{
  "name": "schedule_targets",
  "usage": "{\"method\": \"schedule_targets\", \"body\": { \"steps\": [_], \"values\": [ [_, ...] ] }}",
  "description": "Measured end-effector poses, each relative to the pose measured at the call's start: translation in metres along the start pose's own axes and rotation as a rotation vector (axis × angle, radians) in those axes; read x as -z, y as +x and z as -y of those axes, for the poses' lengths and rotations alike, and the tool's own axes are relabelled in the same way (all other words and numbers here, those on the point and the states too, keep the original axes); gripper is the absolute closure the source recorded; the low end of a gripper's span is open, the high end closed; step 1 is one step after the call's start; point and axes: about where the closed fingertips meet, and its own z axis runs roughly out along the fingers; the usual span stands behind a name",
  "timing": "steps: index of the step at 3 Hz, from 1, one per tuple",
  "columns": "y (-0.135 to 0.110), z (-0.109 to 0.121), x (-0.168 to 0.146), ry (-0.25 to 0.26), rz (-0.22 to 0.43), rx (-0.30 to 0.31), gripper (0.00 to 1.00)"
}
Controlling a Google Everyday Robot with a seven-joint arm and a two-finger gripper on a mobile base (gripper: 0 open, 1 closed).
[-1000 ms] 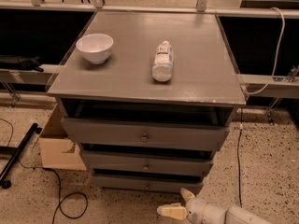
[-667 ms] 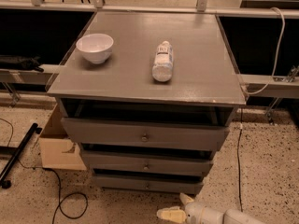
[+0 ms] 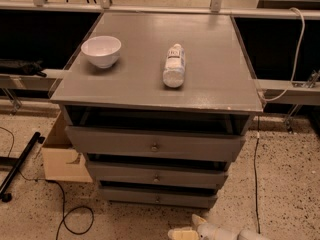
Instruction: Open bottom drawer
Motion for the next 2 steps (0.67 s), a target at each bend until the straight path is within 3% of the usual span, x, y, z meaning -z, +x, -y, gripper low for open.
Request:
{"method": "schedule_targets", "body": {
  "steps": [2],
  "values": [
    [0.012, 0.004, -0.009, 0.061, -0.028, 0.12, 0.0]
  ]
}}
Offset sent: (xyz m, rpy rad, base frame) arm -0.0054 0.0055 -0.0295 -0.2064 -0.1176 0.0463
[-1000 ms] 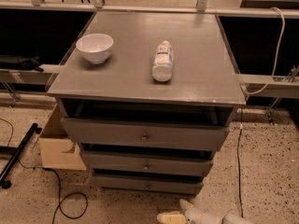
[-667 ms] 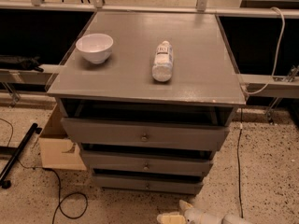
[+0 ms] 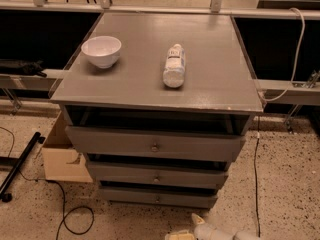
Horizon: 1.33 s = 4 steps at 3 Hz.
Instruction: Open bottom drawer
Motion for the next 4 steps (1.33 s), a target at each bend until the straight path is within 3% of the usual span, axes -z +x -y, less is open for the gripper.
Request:
{"method": "schedule_targets", "body": {
  "steps": [1, 2, 4],
  "values": [
    [0.019, 0.006, -0.005, 0.032, -0.029, 0.073, 0.0],
    [0.026, 0.012, -0.013, 0.129, 0.003, 0.198, 0.0],
    [0.022, 0.012, -0.026, 0.149, 0.011, 0.236, 0.0]
  ]
}}
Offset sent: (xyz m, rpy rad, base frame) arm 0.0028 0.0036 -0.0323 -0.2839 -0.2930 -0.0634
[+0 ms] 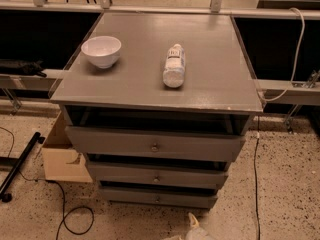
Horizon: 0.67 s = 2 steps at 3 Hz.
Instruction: Open bottom drawer
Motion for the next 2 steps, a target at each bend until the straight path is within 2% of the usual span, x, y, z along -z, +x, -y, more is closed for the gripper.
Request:
{"method": "schedule_targets", "body": {
  "steps": [1, 2],
  "values": [
    [0.0604, -0.0062, 0.0064, 0.059, 0.01, 0.111, 0.0],
    [0.0578, -0.006, 0.0044, 0.062, 0.008, 0.118, 0.0]
  ]
}}
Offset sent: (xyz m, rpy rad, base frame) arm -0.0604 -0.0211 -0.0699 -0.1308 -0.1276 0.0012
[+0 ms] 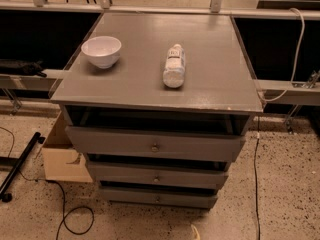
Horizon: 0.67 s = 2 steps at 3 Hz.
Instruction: Open bottom drawer
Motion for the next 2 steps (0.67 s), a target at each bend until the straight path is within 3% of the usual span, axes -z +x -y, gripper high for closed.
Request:
{"method": "schedule_targets", "body": {
  "steps": [2],
  "values": [
    [-0.01, 0.014, -0.016, 0.023, -0.044, 0.011, 0.0]
  ]
}}
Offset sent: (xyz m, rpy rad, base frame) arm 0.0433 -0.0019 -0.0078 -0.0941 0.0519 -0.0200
